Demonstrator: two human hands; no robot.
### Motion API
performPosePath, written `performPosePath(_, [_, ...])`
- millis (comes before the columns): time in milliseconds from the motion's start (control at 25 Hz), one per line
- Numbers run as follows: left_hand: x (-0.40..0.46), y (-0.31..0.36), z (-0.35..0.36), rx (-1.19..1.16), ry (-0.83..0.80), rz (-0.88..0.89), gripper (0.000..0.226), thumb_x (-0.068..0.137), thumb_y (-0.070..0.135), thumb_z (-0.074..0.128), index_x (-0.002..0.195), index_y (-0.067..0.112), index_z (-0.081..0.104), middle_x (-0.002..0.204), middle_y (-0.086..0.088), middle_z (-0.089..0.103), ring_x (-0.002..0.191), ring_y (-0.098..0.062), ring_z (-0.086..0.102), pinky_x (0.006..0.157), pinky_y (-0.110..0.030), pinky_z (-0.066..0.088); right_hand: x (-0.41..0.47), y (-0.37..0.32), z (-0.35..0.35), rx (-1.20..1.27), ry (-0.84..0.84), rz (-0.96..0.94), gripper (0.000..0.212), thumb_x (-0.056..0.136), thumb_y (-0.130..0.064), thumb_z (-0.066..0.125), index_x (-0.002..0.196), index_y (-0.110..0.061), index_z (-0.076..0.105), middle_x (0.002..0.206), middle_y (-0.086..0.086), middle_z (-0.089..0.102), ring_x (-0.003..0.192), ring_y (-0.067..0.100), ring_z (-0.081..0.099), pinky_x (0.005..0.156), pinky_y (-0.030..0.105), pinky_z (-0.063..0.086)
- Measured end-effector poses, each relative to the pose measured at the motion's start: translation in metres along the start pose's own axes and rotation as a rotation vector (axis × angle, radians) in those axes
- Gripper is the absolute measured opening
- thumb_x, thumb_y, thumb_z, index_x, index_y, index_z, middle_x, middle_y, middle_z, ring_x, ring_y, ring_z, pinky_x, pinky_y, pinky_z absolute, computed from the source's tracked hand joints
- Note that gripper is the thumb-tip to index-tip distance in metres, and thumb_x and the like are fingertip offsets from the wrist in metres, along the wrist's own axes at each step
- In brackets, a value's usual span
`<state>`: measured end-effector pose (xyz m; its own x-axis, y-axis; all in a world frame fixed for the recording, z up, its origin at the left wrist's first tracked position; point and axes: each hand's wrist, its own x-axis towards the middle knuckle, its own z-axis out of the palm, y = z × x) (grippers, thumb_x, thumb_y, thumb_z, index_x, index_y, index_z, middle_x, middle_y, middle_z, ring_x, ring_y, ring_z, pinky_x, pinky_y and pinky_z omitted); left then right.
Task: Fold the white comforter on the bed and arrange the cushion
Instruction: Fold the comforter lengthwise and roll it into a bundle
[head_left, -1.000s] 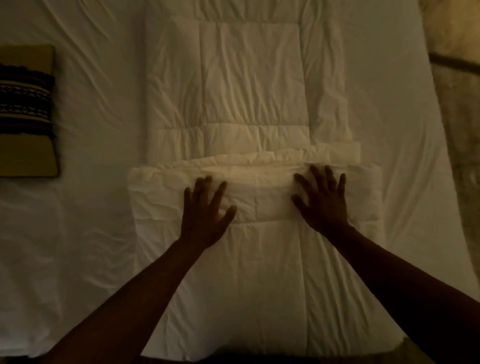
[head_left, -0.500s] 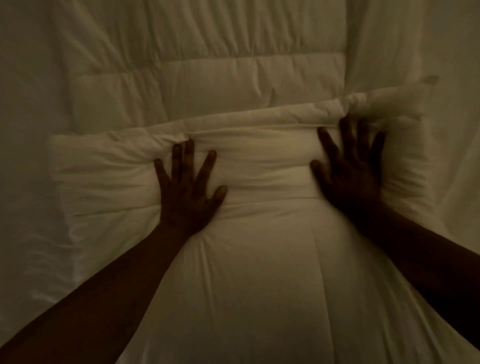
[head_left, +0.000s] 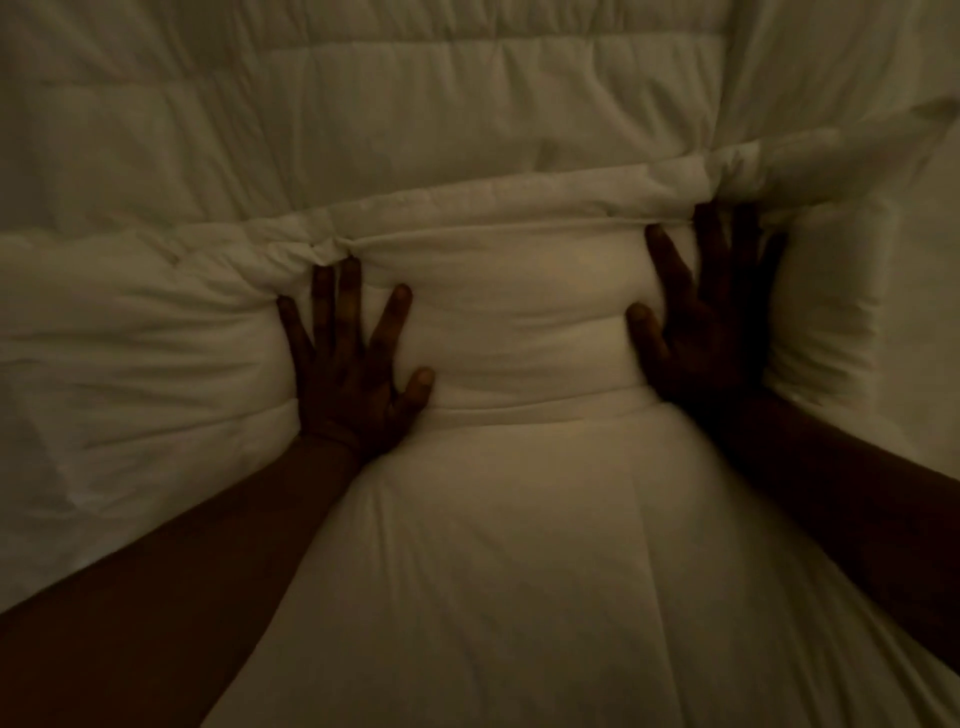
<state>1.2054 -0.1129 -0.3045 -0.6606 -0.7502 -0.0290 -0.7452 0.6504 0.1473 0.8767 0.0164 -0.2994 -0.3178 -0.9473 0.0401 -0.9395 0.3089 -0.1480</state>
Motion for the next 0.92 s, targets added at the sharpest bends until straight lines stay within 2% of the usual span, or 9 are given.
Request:
performPosePath(240, [-0.009,0.011,-0.029,0.052,-0.069,-0.090,0.072,0.095,0.062,0.029,0.158,0.029,0.013,0.165,-0.015,0.007,0.152,-0.034,0.001,0.116,-0.065,0.005,-0.012,-0.016,-0.027,-0.089,-0.091,0.103,0.063,0.098,-0.060,0.029,0.156,-0.037,0.013,0.165,0.009,0.009,0.152,0.036,0.003,0.120,0.058,0.002])
performPosePath(400, [-0.031,0.025,-0.077,-0.016,-0.087,-0.175,0.075,0.093,0.068,0.028,0.157,0.034,0.008,0.166,-0.007,0.003,0.153,-0.028,-0.001,0.118,-0.062,0.006,-0.038,-0.031,-0.072,-0.076,-0.162,0.165,0.064,0.097,-0.059,0.033,0.155,-0.040,0.014,0.165,0.009,0.012,0.152,0.035,0.003,0.119,0.061,0.005])
performPosePath(480, [-0.062,0.040,-0.109,-0.135,-0.076,-0.257,0.078,0.091,0.070,0.026,0.157,0.033,0.008,0.166,-0.007,0.001,0.153,-0.030,-0.002,0.120,-0.059,0.003,-0.070,-0.046,-0.104,-0.032,-0.145,0.114,0.063,0.096,-0.061,0.035,0.154,-0.043,0.018,0.165,0.007,0.007,0.152,0.036,0.000,0.119,0.061,0.001])
performPosePath(600, [-0.141,0.064,-0.138,-0.051,-0.173,-0.240,0.080,0.089,0.075,0.019,0.157,0.035,0.007,0.166,-0.007,-0.005,0.152,-0.032,-0.008,0.118,-0.063,0.002,-0.142,-0.061,-0.138,-0.033,-0.231,-0.009,0.066,0.094,-0.067,0.034,0.153,-0.043,0.019,0.166,0.005,0.002,0.152,0.034,-0.003,0.118,0.063,0.000])
performPosePath(760, [-0.201,0.076,-0.124,0.038,-0.302,-0.295,0.083,0.084,0.080,0.018,0.156,0.041,0.004,0.166,-0.005,-0.008,0.151,-0.036,-0.011,0.113,-0.071,0.006,-0.204,-0.046,-0.136,-0.107,-0.433,0.048,0.069,0.092,-0.073,0.025,0.153,-0.049,0.002,0.166,0.001,-0.009,0.152,0.030,-0.011,0.117,0.065,0.001])
performPosePath(920, [-0.193,0.077,-0.084,0.037,-0.316,-0.303,0.083,0.085,0.078,0.022,0.156,0.040,0.004,0.166,-0.006,-0.008,0.151,-0.038,-0.011,0.110,-0.072,0.008,-0.209,-0.037,-0.100,-0.086,-0.378,0.010,0.070,0.093,-0.066,0.035,0.154,-0.044,0.009,0.166,0.003,-0.008,0.151,0.033,-0.012,0.116,0.066,0.003])
